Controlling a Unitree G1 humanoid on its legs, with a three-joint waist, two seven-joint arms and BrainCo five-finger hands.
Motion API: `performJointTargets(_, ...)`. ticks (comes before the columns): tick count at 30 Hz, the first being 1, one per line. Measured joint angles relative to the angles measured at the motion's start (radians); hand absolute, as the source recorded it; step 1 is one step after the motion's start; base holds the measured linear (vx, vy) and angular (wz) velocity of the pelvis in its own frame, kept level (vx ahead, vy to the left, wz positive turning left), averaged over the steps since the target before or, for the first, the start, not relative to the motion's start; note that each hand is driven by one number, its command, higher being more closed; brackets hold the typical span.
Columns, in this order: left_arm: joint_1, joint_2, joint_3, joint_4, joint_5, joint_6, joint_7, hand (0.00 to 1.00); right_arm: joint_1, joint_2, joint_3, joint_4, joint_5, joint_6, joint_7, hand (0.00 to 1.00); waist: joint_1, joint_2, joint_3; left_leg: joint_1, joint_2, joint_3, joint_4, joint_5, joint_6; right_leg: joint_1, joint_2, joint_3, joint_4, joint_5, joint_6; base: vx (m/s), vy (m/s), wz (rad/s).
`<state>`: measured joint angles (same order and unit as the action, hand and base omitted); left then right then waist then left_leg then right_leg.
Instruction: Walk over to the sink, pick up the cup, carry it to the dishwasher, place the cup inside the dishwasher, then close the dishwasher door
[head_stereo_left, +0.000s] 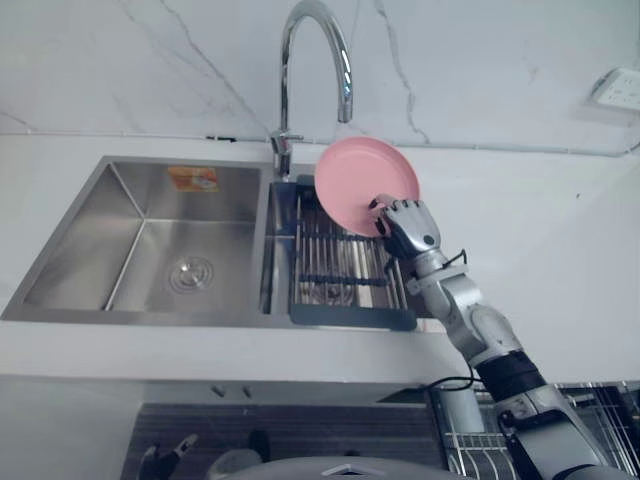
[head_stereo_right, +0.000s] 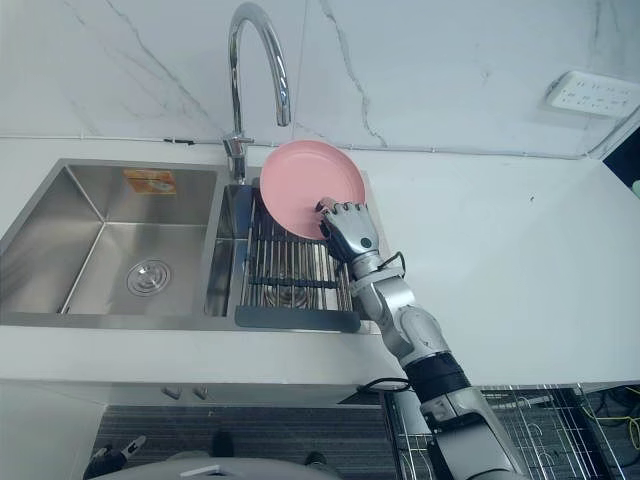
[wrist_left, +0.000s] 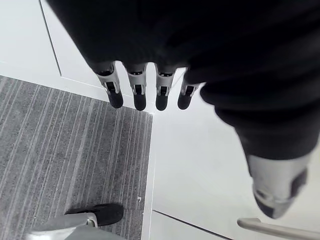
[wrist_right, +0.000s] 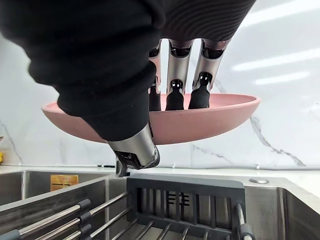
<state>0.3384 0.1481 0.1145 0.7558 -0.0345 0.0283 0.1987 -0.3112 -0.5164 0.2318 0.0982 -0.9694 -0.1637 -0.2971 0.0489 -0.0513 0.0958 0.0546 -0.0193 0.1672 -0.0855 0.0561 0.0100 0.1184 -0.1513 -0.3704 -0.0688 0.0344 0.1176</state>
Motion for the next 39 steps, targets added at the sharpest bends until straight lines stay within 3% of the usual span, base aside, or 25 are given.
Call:
performJointTargets(4,0.02,-0.003,0.0,0.0,0.051,-0.021,-0.013,0.0,0.094,-0.008,-0.076,-0.083,0.024,-0.004,0.016,1.0,-0.012,0.005,-0.001,0.034,-0.002,0.007,0.008,-0.007,-0.001,0.009,0.002,0.036,0.006,0.001,-0.001,0.0,0.002,-0.21)
performJointTargets(6,0.043,-0.008,0.0,0.0,0.06,-0.04,-0.013,0.0,0.095,-0.009,-0.077,-0.084,0.035,-0.004,0.015,1.0,-0.003,0.007,-0.001,0.034,0.003,0.003,0.118,-0.085,0.0,0.009,0.007,0.128,0.026,0.001,-0.001,0.03,0.006,-1.13)
performJointTargets(8,0.046,-0.036,-0.001,0.006,0.06,-0.049,-0.01,0.0,0.085,-0.023,-0.08,-0.1,0.04,-0.01,0.003,1.0,0.012,0.045,-0.001,-0.032,0.032,-0.12,0.351,-0.243,-0.016,-0.042,0.029,0.263,0.069,0.002,-0.003,0.0,0.0,-1.71)
performJointTargets(12,-0.012,-0.029,0.003,0.019,0.058,-0.051,-0.011,0.0,0.099,-0.044,-0.129,-0.122,0.039,-0.005,-0.019,1.0,-0.022,0.077,0.013,-0.119,0.036,-0.108,0.533,-0.349,0.011,-0.153,0.052,0.407,0.135,0.02,0.012,-0.15,0.159,-1.21)
performJointTargets(13,-0.028,-0.02,0.006,0.025,0.058,-0.048,-0.011,0.0,0.101,-0.043,-0.138,-0.122,0.039,-0.002,-0.019,1.0,-0.027,0.077,0.018,-0.131,0.039,-0.081,0.563,-0.366,0.017,-0.167,0.053,0.419,0.131,0.019,-0.001,-0.21,0.187,-1.03)
performJointTargets(14,-0.028,-0.017,0.036,0.052,0.058,-0.05,-0.012,0.0,0.105,-0.043,-0.138,-0.124,0.038,-0.005,-0.019,1.0,-0.025,0.077,0.02,-0.129,0.048,-0.03,0.572,-0.379,0.02,-0.183,0.047,0.386,0.127,0.001,-0.081,-0.24,0.265,-1.34)
performJointTargets(15,-0.026,-0.017,0.049,0.062,0.058,-0.052,-0.013,0.0,0.11,-0.041,-0.137,-0.131,0.037,-0.012,-0.02,1.0,-0.023,0.086,0.023,-0.118,0.069,0.013,0.551,-0.364,0.049,-0.187,0.041,0.324,0.121,-0.071,-0.187,-0.23,0.249,-1.33)
performJointTargets(16,-0.024,-0.017,0.059,0.063,0.058,-0.055,-0.012,0.0,0.109,-0.038,-0.137,-0.137,0.037,-0.018,-0.021,1.0,-0.021,0.098,0.027,-0.109,0.086,0.053,0.531,-0.354,0.067,-0.192,0.031,0.274,0.154,-0.079,-0.163,-0.24,0.223,-0.96)
performJointTargets(17,-0.022,-0.018,0.069,0.065,0.058,-0.059,-0.01,0.0,0.108,-0.036,-0.136,-0.143,0.037,-0.022,-0.021,1.0,-0.018,0.094,0.036,-0.099,0.089,0.072,0.52,-0.35,0.077,-0.201,0.022,0.24,0.183,-0.08,-0.158,-0.27,0.203,-1.34)
performJointTargets(18,-0.015,-0.022,0.126,0.095,0.056,-0.076,-0.005,0.0,0.107,-0.029,-0.124,-0.163,0.036,-0.061,-0.023,1.0,-0.007,0.087,0.05,-0.068,0.106,0.163,0.457,-0.318,0.086,-0.23,-0.017,0.083,0.378,-0.1,-0.17,-0.25,0.205,-1.27)
performJointTargets(21,-0.009,-0.025,0.129,0.131,0.052,-0.084,0.011,0.0,0.103,-0.027,-0.122,-0.163,0.029,-0.101,-0.031,1.0,0.003,0.073,0.041,-0.033,0.123,0.271,0.358,-0.274,0.083,-0.154,-0.038,-0.017,0.542,-0.182,-0.172,-0.14,0.157,-1.25)
performJointTargets(23,-0.01,-0.034,0.129,0.144,0.035,-0.084,0.016,0.0,0.089,-0.018,-0.122,-0.159,0.029,-0.116,-0.032,1.0,0.009,0.066,0.033,-0.026,0.125,0.336,0.3,-0.242,0.061,-0.116,-0.071,-0.03,0.588,-0.206,-0.164,-0.1,0.112,-1.16)
performJointTargets(27,-0.016,-0.038,0.129,0.165,0.015,-0.078,0.016,0.0,0.059,-0.006,-0.122,-0.117,0.028,-0.117,-0.03,1.0,0.012,0.045,0.021,-0.042,0.124,0.437,0.234,-0.19,0.053,-0.052,-0.169,-0.061,0.563,-0.196,-0.16,-0.09,0.001,-0.91)
performJointTargets(28,-0.027,-0.041,0.129,0.165,0.015,-0.079,0.017,0.0,0.059,-0.006,-0.123,-0.102,0.029,-0.116,-0.026,1.0,0.013,0.041,0.018,-0.048,0.124,0.46,0.225,-0.174,0.054,-0.036,-0.194,-0.085,0.525,-0.178,-0.151,-0.08,-0.09,-0.51)
performJointTargets(30,-0.047,-0.04,0.131,0.163,0.016,-0.079,0.019,0.0,0.06,-0.006,-0.123,-0.076,0.03,-0.117,-0.012,1.0,0.014,0.028,0.011,-0.07,0.128,0.481,0.223,-0.15,0.056,-0.033,-0.197,-0.097,0.449,-0.132,-0.139,-0.08,-0.146,-0.39)
performJointTargets(32,-0.065,-0.03,0.133,0.16,0.018,-0.082,0.018,0.0,0.066,-0.007,-0.129,-0.062,0.039,-0.119,-0.008,1.0,0.015,-0.007,0.013,-0.091,0.129,0.49,0.25,-0.128,0.039,-0.031,-0.175,-0.122,0.324,0.021,-0.13,-0.09,-0.318,-0.25)
performJointTargets(36,-0.074,-0.065,0.145,0.159,0.021,-0.084,0.015,0.0,0.106,-0.007,-0.209,-0.044,0.066,-0.12,-0.011,1.0,0.031,-0.006,0.005,-0.111,0.138,0.371,0.212,-0.067,-0.005,0.019,-0.105,-0.136,0.158,0.011,-0.048,-0.05,-0.287,-0.3)
performJointTargets(39,-0.071,-0.069,0.145,0.161,0.039,-0.084,0.015,0.0,0.12,-0.012,-0.249,0.043,0.102,-0.103,-0.01,1.0,0.028,-0.017,0.012,-0.074,0.118,0.346,0.046,0.057,-0.022,0.013,-0.083,-0.161,0.143,-0.021,0.017,-0.1,-0.135,0.09)
